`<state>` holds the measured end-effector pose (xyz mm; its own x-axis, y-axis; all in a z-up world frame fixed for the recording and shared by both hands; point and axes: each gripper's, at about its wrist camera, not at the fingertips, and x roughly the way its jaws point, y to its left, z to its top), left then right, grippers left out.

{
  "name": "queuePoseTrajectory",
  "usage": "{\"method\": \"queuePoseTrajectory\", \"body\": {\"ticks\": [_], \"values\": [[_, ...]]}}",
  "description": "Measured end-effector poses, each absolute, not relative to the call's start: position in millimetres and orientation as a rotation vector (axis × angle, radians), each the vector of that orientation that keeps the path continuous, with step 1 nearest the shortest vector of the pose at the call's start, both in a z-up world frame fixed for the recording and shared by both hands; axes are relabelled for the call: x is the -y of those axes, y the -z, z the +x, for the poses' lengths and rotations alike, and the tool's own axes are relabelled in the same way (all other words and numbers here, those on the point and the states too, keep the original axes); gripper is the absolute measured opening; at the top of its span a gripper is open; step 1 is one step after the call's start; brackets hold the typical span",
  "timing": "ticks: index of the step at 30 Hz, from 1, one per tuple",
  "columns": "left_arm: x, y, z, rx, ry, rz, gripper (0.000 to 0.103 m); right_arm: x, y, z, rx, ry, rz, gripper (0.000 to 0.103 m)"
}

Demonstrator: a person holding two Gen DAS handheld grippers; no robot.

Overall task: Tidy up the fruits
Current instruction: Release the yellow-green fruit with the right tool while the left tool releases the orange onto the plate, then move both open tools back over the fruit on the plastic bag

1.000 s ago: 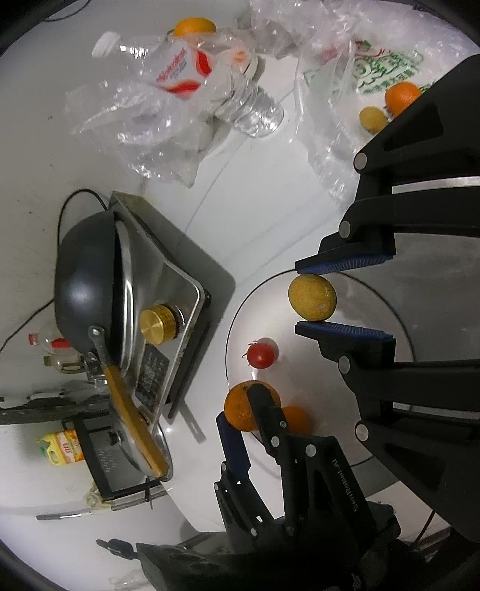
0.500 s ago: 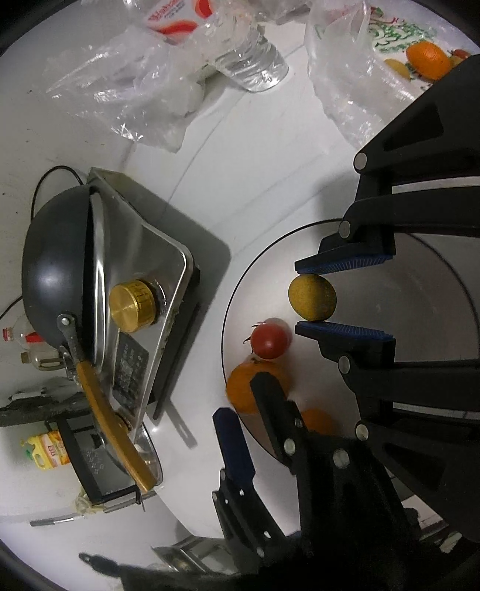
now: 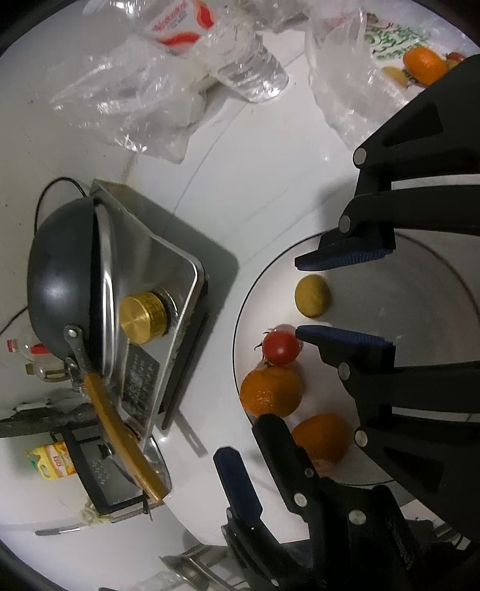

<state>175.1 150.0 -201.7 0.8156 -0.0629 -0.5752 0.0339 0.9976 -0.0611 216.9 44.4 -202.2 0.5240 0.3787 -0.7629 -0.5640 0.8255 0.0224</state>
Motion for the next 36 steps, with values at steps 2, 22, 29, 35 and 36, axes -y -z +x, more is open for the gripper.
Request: {"method": "queuePoseTrajectory", "body": {"ticks": [2, 22, 29, 35, 36], "values": [[-146.5, 197.8, 170.2, -0.606, 0.053, -0.049, 0.051, -37.6, 196.1, 211.1, -0.835, -0.562, -0.235, 0.032], [-63.4, 168.7, 139.7, -0.574, 0.103, -0.002, 0.051, 59.3, 151.4, 161.0, -0.752, -0.488, -0.188, 0.032], [-25.0, 164.5, 133.1, -0.581, 0.135, 0.03, 0.051, 103.0, 143.1, 145.2, -0.732, -0.459, -0.159, 0.032], [7.0, 157.9, 124.3, -0.57, 0.162, 0.058, 0.051, 132.1, 140.8, 135.1, -0.718, -0.441, -0.142, 0.032], [10.2, 157.5, 123.8, -0.569, 0.165, 0.059, 0.051, 137.5, 140.7, 133.7, -0.715, -0.438, -0.137, 0.032]]}}
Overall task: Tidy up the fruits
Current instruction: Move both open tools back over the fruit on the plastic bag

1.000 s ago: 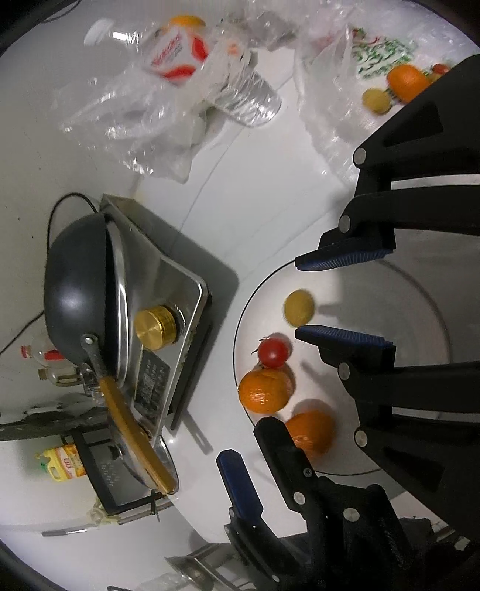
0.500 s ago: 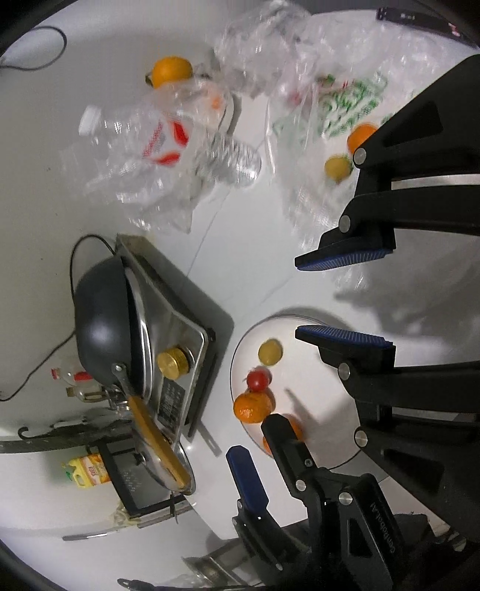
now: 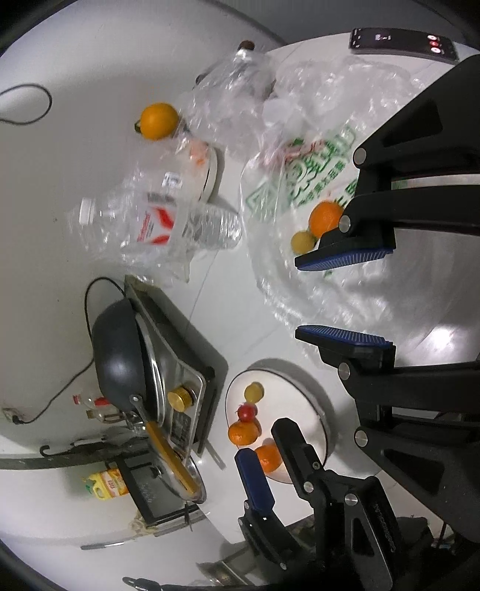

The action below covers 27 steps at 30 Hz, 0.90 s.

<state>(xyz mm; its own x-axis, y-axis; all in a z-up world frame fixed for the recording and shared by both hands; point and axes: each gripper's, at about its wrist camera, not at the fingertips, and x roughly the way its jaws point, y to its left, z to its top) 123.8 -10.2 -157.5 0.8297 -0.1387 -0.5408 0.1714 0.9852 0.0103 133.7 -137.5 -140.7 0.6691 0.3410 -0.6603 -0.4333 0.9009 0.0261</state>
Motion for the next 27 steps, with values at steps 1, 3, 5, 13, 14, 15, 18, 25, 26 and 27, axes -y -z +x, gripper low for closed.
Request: {"method": "queuePoseTrajectory", "body": {"ticks": [1, 3, 5, 13, 14, 15, 18, 25, 26, 27], "values": [[13.6, 157.2, 123.7, -0.57, 0.166, 0.058, 0.051, 142.3, 141.0, 132.6, -0.712, -0.435, -0.134, 0.032], [21.9, 157.5, 125.2, -0.579, 0.168, 0.063, 0.051, 153.7, 142.6, 130.2, -0.705, -0.428, -0.12, 0.032], [30.0, 158.1, 128.0, -0.589, 0.168, 0.078, 0.051, 164.1, 144.6, 129.9, -0.705, -0.423, -0.102, 0.032], [68.3, 162.1, 134.6, -0.607, 0.21, 0.113, 0.051, 207.6, 155.1, 132.3, -0.719, -0.373, -0.073, 0.032], [73.1, 162.4, 135.3, -0.605, 0.218, 0.117, 0.051, 212.8, 156.2, 132.6, -0.718, -0.366, -0.07, 0.032], [76.8, 162.9, 136.2, -0.607, 0.223, 0.123, 0.051, 217.2, 157.6, 133.0, -0.719, -0.362, -0.067, 0.032], [89.2, 167.7, 142.8, -0.626, 0.24, 0.14, 0.051, 228.5, 163.3, 136.2, -0.725, -0.358, -0.055, 0.032], [114.1, 179.9, 158.9, -0.668, 0.278, 0.186, 0.051, 243.5, 177.7, 145.6, -0.744, -0.372, -0.029, 0.032], [117.9, 183.2, 162.4, -0.682, 0.285, 0.192, 0.051, 245.3, 182.4, 148.5, -0.755, -0.373, -0.023, 0.032], [119.8, 185.0, 164.1, -0.687, 0.286, 0.197, 0.051, 246.1, 185.0, 150.5, -0.763, -0.375, -0.02, 0.032]]}}
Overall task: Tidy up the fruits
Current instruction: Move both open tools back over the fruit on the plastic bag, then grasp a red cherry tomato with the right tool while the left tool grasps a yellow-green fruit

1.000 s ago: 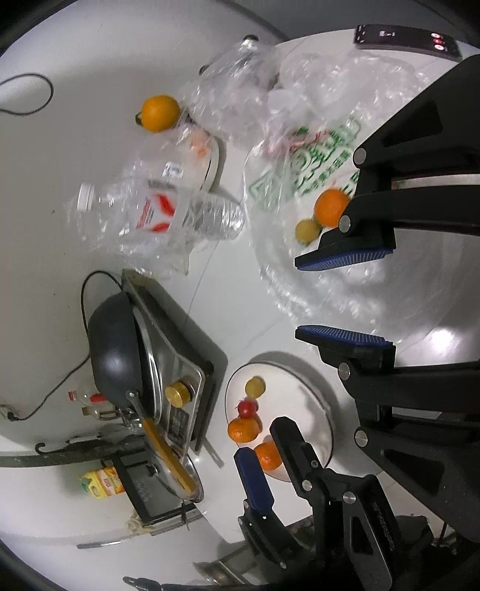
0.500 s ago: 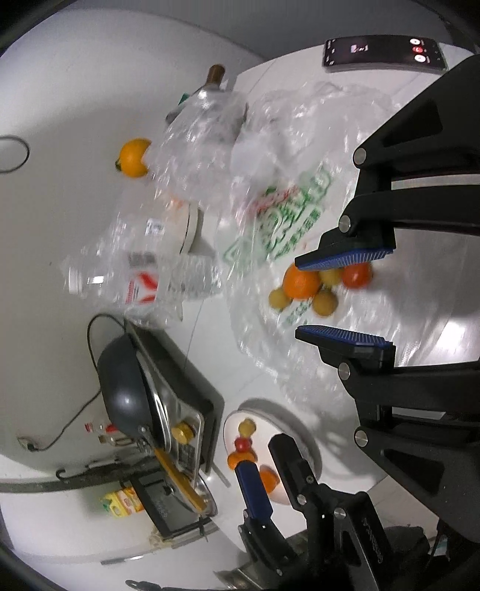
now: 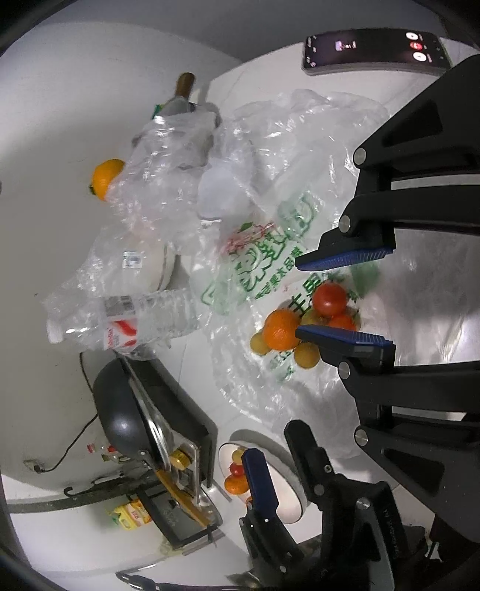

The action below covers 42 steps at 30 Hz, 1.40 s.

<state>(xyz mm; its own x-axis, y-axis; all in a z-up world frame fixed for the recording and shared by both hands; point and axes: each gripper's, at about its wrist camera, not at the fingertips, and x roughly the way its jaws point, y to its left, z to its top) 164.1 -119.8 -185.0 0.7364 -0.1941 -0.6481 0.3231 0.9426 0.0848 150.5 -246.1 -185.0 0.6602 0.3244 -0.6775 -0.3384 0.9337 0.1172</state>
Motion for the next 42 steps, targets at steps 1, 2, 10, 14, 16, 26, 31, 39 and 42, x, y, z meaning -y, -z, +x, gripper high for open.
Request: {"method": "queuePoseTrajectory", "body": {"ticks": [1, 2, 10, 14, 16, 26, 31, 39, 42], "values": [[122.2, 187.0, 166.0, -0.69, 0.287, 0.203, 0.051, 246.8, 188.3, 152.1, -0.771, -0.378, -0.018, 0.032], [123.6, 188.5, 167.4, -0.692, 0.287, 0.206, 0.051, 247.0, 191.3, 153.7, -0.777, -0.384, -0.019, 0.031], [133.4, 202.4, 182.5, -0.733, 0.287, 0.218, 0.051, 250.7, 206.0, 165.1, -0.811, -0.407, -0.01, 0.031], [136.4, 207.0, 187.4, -0.748, 0.286, 0.217, 0.051, 250.7, 208.3, 168.2, -0.816, -0.421, -0.016, 0.028], [137.9, 210.2, 189.8, -0.758, 0.286, 0.219, 0.051, 251.7, 209.7, 169.8, -0.819, -0.425, -0.012, 0.028], [145.9, 223.9, 200.7, -0.792, 0.283, 0.238, 0.05, 251.7, 222.0, 177.6, -0.847, -0.461, 0.005, 0.028], [149.6, 232.5, 206.5, -0.807, 0.276, 0.274, 0.048, 249.8, 224.2, 181.2, -0.857, -0.491, 0.018, 0.028], [148.3, 242.9, 215.3, -0.846, 0.298, 0.291, 0.034, 245.9, 233.5, 185.8, -0.887, -0.517, 0.032, 0.028], [152.3, 243.6, 215.0, -0.846, 0.317, 0.298, 0.027, 247.2, 233.7, 186.5, -0.885, -0.511, 0.033, 0.028]]}}
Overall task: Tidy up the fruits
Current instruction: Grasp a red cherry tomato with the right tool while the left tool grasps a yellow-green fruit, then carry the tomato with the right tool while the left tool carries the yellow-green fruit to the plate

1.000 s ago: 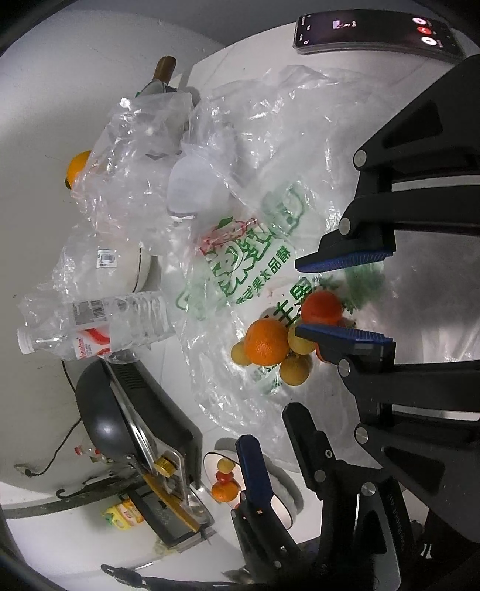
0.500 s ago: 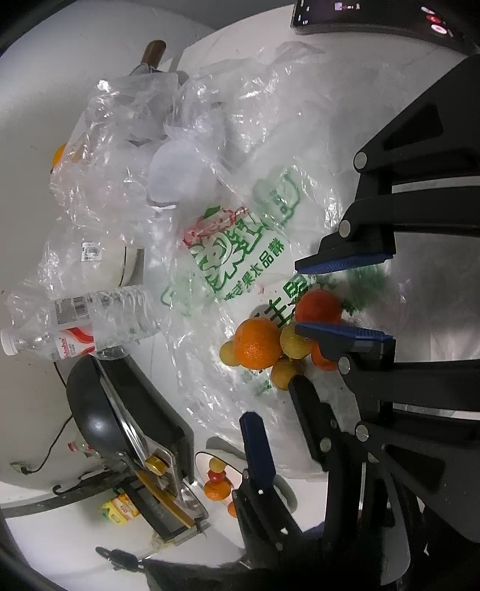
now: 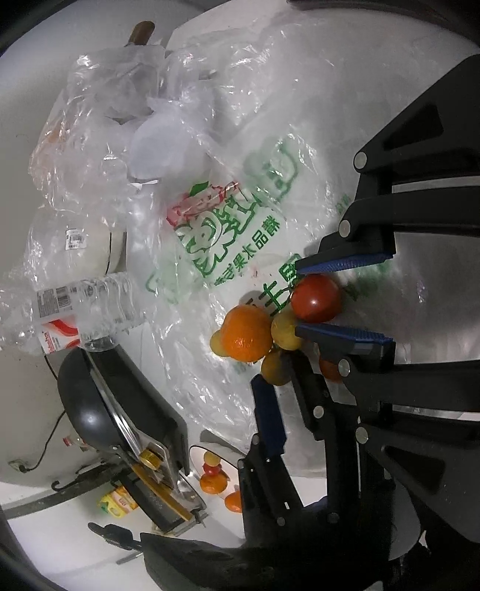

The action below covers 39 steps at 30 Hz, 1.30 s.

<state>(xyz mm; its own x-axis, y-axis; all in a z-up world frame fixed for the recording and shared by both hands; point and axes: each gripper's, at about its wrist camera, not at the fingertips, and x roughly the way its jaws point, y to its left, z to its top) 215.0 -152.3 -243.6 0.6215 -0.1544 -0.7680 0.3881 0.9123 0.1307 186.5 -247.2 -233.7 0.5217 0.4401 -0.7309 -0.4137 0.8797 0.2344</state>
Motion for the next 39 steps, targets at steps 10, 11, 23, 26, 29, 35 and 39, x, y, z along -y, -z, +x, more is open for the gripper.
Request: {"method": "queuePoseTrajectory", "body": {"ticks": [10, 11, 23, 26, 29, 35, 39], "values": [[152.8, 241.5, 214.4, -0.838, 0.35, 0.294, 0.025, 245.6, 232.5, 185.9, -0.874, -0.497, 0.011, 0.028], [152.8, 239.9, 213.4, -0.835, 0.353, 0.292, 0.025, 246.0, 230.9, 185.0, -0.869, -0.494, 0.009, 0.028], [140.1, 216.1, 194.7, -0.769, 0.355, 0.254, 0.025, 243.2, 205.8, 170.0, -0.811, -0.456, -0.011, 0.028], [134.7, 210.4, 189.8, -0.752, 0.352, 0.244, 0.025, 240.4, 198.2, 163.9, -0.797, -0.448, -0.022, 0.028], [128.8, 203.3, 183.0, -0.731, 0.35, 0.235, 0.025, 237.0, 191.0, 158.5, -0.783, -0.442, -0.029, 0.028], [114.1, 191.7, 167.6, -0.697, 0.341, 0.221, 0.025, 224.3, 178.2, 148.9, -0.762, -0.452, -0.044, 0.028], [99.7, 188.1, 157.6, -0.678, 0.329, 0.212, 0.025, 210.8, 167.4, 143.1, -0.741, -0.465, -0.065, 0.028]]}}
